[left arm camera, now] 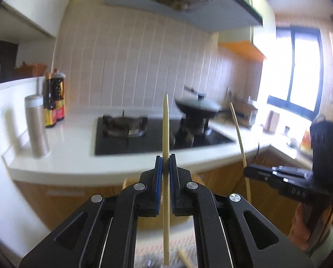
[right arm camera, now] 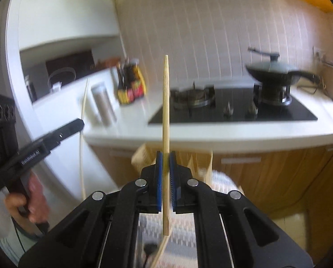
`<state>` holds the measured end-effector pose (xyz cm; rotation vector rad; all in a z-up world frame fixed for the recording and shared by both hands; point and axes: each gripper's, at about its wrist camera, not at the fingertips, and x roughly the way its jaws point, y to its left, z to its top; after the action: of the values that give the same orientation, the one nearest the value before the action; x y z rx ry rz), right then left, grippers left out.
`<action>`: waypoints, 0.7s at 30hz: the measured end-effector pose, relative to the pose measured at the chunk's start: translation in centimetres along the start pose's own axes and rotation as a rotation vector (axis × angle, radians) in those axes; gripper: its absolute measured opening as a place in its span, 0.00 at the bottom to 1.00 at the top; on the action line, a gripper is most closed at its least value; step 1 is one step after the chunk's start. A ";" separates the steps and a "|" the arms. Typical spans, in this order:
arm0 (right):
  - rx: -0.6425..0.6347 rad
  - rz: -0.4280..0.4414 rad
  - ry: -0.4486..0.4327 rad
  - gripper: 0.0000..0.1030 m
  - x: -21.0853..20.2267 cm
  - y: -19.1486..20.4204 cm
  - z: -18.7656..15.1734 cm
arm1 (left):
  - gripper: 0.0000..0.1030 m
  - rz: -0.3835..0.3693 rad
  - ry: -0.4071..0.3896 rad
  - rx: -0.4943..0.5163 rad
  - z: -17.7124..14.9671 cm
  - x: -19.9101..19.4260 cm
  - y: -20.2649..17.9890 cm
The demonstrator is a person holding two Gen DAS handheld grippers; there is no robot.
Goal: Organize utensils
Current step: 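Raise both chopsticks, lower them into the yellow basket, and open both tools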
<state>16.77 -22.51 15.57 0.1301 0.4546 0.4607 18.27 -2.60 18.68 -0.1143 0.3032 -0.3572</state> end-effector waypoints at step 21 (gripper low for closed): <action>0.002 -0.119 -0.194 0.04 13.7 -5.0 -0.4 | 0.04 0.152 -0.225 -0.056 -2.6 11.1 4.9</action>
<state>29.54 -20.74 8.75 0.1471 0.2706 0.3274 28.99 -2.16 12.39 -0.1837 0.0986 -0.1830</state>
